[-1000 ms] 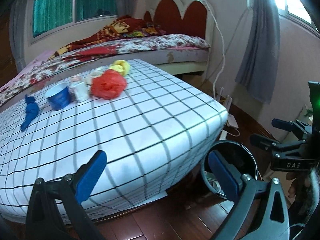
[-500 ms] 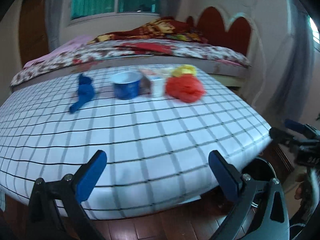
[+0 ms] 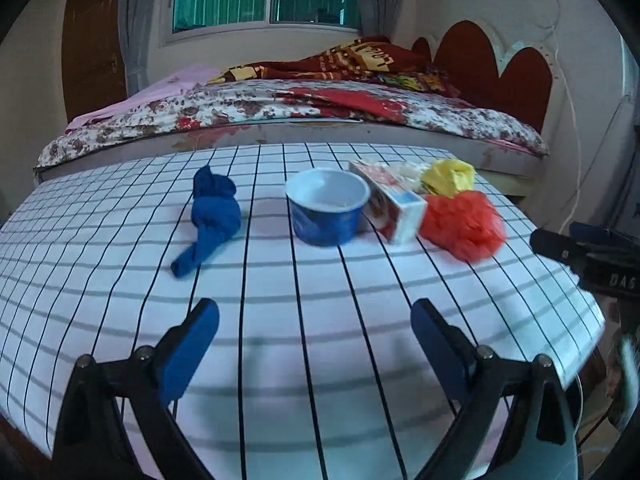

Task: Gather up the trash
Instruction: 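Move both tools back over the table toward the remaining items, then grasp the blue-white cup with the left gripper while the right grasps the red bag, then carry the blue-white cup and red bag over the black bin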

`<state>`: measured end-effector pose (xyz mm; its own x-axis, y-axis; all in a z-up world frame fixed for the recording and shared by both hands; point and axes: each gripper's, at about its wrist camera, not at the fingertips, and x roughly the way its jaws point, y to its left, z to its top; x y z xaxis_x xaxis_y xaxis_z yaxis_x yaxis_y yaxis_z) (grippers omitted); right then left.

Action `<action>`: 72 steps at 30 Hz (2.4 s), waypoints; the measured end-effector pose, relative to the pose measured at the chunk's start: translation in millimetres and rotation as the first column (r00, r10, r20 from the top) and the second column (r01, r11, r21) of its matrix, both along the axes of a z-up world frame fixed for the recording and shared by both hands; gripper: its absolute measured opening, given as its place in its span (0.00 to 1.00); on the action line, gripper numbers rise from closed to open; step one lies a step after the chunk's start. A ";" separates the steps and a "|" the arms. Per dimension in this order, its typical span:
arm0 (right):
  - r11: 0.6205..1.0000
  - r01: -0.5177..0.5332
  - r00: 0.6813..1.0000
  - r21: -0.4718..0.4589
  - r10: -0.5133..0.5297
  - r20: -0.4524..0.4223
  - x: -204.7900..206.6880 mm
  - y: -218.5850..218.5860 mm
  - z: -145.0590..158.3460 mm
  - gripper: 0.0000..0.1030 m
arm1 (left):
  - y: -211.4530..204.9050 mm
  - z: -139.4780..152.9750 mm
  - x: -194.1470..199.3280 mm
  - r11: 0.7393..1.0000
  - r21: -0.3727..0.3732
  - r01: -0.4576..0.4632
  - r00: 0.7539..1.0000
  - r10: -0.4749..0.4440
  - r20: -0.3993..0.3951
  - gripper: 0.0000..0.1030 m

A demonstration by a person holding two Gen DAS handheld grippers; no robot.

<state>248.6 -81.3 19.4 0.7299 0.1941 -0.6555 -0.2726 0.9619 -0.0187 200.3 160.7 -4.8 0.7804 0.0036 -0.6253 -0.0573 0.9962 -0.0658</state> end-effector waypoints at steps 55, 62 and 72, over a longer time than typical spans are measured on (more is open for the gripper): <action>0.998 -0.056 0.998 0.014 0.056 0.028 -43.4 -42.6 2.0 0.41 | -53.9 37.7 -46.5 0.994 0.030 0.104 0.992 -0.105 0.068 0.73; 0.999 0.047 0.998 0.013 -0.048 0.047 -92.2 -100.5 -6.2 0.41 | -85.0 38.5 -75.0 0.987 0.018 0.162 0.982 -0.163 0.098 0.73; 0.987 0.158 0.986 0.019 -0.158 0.054 -137.6 -162.1 -15.5 0.41 | -137.4 32.1 -100.4 0.964 0.029 0.264 0.960 -0.266 0.094 0.73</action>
